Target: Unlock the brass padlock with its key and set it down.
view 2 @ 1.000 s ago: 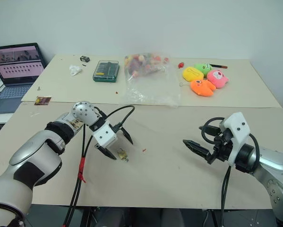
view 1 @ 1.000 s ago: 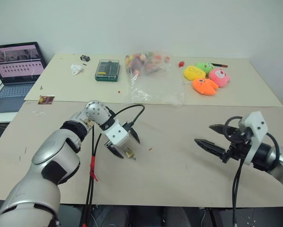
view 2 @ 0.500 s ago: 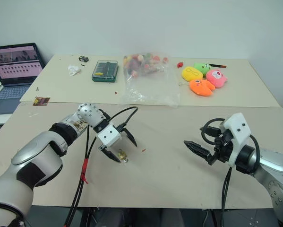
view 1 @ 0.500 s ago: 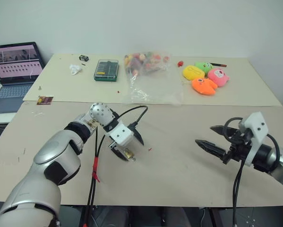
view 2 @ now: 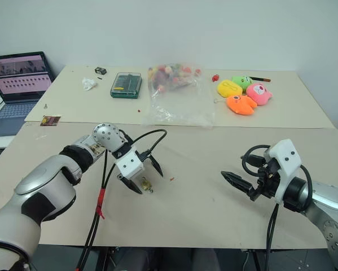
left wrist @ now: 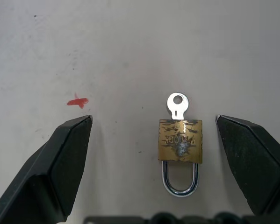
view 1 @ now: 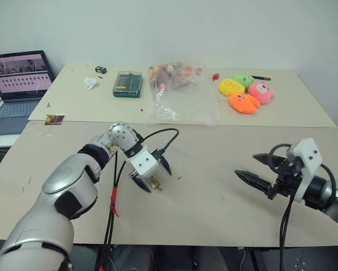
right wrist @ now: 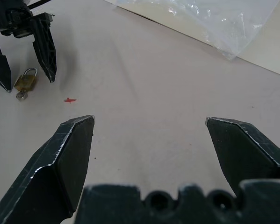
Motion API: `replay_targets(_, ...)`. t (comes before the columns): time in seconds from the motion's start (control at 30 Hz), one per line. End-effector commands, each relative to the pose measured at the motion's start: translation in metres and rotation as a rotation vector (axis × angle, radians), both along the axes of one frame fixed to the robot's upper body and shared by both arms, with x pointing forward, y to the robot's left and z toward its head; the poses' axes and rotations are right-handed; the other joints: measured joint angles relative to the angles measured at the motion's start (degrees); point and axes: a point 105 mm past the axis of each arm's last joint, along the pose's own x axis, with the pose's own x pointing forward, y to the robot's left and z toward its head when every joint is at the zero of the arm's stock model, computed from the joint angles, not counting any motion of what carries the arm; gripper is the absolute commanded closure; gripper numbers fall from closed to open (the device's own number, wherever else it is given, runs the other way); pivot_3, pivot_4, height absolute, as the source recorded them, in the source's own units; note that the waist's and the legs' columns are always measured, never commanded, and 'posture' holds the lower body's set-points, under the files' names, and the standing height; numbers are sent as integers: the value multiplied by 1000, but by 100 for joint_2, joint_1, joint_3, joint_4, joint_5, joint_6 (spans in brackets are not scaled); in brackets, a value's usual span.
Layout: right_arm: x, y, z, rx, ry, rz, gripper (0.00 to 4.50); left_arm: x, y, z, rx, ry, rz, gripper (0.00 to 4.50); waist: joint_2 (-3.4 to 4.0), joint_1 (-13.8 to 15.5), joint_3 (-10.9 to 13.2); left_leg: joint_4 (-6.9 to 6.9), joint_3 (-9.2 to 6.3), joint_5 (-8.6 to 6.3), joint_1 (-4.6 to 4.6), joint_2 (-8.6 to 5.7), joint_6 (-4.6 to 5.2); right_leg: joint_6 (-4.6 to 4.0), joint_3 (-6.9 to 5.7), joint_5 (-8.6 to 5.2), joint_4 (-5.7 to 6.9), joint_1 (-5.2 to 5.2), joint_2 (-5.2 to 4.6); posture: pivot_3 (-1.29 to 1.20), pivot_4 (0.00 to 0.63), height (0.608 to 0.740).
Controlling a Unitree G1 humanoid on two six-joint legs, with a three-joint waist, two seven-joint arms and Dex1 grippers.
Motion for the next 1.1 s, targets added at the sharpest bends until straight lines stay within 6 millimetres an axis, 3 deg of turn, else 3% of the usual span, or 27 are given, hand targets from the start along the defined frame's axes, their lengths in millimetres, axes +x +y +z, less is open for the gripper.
replay_targets(0.03,-1,-1,13,-22,-59,0,20,4,11,-2,76,-26,8,0,0,0,0,0,0,0,2,0,0,1,1,-1,1,1,0,0,150,740)
replay_targets(0.1,-1,0,13,-21,-58,1,20,5,12,-2,84,-27,15,0,0,1,0,0,0,0,5,1,0,2,0,-2,3,3,0,0,150,740)
replay_targets(0.2,0,0,12,-23,-57,1,0,6,12,-3,92,-20,26,790,1,0,0,0,0,0,10,3,-1,5,1,-3,6,6,1,0,150,740)
replay_targets(0.47,2,1,8,-27,-50,6,0,4,11,-7,85,-2,35,3668,1,25,-1,4,-1,1,20,5,-2,18,1,-10,8,20,1,0,150,740)
replay_targets(0.67,4,3,7,-29,-49,16,0,2,3,-7,-18,65,98,3696,2,24,-1,4,0,1,21,5,-1,14,1,-8,7,20,1,0,150,740)
replay_targets(0.83,9,11,8,-15,-46,59,0,13,-6,12,-232,208,299,3696,0,10,0,8,-1,1,4,4,-1,16,-1,-9,9,5,2,0,150,740)
replay_targets(0.97,15,21,11,-1,-51,107,0,21,4,34,-413,290,448,3696,1,-37,0,9,-1,2,-13,4,-3,6,2,-3,13,-18,5,0,150,740)
replay_targets(1.1,21,31,13,76,-23,151,0,19,14,49,-563,209,545,3696,3,-115,-1,2,0,-2,-7,5,-8,5,10,-3,8,-20,7,0,150,740)
